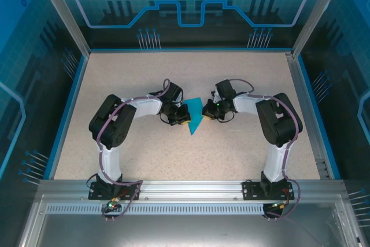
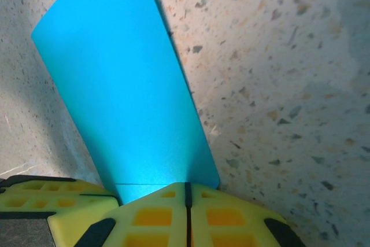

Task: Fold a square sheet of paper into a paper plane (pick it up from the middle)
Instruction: Third fold the triangle at the center of the table.

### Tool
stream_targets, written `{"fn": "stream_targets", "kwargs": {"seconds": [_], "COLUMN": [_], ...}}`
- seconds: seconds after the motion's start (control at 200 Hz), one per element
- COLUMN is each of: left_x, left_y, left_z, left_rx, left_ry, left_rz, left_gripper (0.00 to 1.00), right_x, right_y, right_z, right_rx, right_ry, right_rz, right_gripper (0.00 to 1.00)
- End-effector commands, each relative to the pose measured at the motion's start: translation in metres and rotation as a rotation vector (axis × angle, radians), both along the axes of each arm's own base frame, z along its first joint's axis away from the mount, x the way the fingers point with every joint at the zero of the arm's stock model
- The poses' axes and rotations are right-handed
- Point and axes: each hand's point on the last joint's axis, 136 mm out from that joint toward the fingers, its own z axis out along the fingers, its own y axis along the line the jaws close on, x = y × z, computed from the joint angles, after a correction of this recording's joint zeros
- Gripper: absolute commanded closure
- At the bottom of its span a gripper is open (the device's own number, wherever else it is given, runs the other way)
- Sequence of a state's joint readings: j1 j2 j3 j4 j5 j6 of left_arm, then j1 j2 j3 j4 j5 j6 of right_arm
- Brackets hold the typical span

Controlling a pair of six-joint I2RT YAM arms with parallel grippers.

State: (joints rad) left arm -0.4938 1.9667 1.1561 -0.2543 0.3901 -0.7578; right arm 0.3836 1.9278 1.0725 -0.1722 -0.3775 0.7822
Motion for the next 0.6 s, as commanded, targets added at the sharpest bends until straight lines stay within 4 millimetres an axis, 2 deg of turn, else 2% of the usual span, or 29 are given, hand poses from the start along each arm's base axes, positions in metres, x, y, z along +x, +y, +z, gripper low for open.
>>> {"fn": "stream_targets", "kwargs": {"seconds": [0.0, 0.105, 0.22, 0.29, 0.345, 0.465, 0.495, 0.595], "left_x": [-0.026, -0.026, -0.026, -0.026, -0.026, -0.025, -0.025, -0.025], "left_y": [0.029, 0.029, 0.028, 0.028, 0.028, 0.027, 0.028, 0.028], "left_z": [-0.040, -0.040, -0.039, -0.039, -0.040, -0.040, -0.040, -0.041], "left_rx": [0.156, 0.156, 0.154, 0.153, 0.152, 0.152, 0.152, 0.153], "left_ry": [0.123, 0.123, 0.121, 0.122, 0.121, 0.118, 0.119, 0.118], "left_rz": [0.013, 0.014, 0.014, 0.015, 0.015, 0.014, 0.017, 0.017], "left_gripper": [1.00, 1.00, 1.00, 1.00, 1.00, 1.00, 1.00, 1.00], "right_x": [0.014, 0.024, 0.026, 0.011, -0.006, -0.041, -0.055, -0.075], "right_y": [-0.041, -0.045, -0.021, -0.006, 0.005, 0.032, 0.034, 0.047], "right_z": [-0.013, 0.007, 0.044, 0.062, 0.067, 0.071, 0.061, 0.058], "right_rx": [-0.136, -0.140, 0.021, 0.092, 0.117, 0.183, 0.190, 0.227], "right_ry": [0.012, -0.049, -0.175, -0.219, -0.211, -0.158, -0.117, -0.077], "right_rz": [-0.103, -0.123, -0.075, -0.025, 0.019, 0.091, 0.099, 0.120], "right_gripper": [0.93, 0.93, 0.93, 0.92, 0.92, 0.92, 0.92, 0.92]}}
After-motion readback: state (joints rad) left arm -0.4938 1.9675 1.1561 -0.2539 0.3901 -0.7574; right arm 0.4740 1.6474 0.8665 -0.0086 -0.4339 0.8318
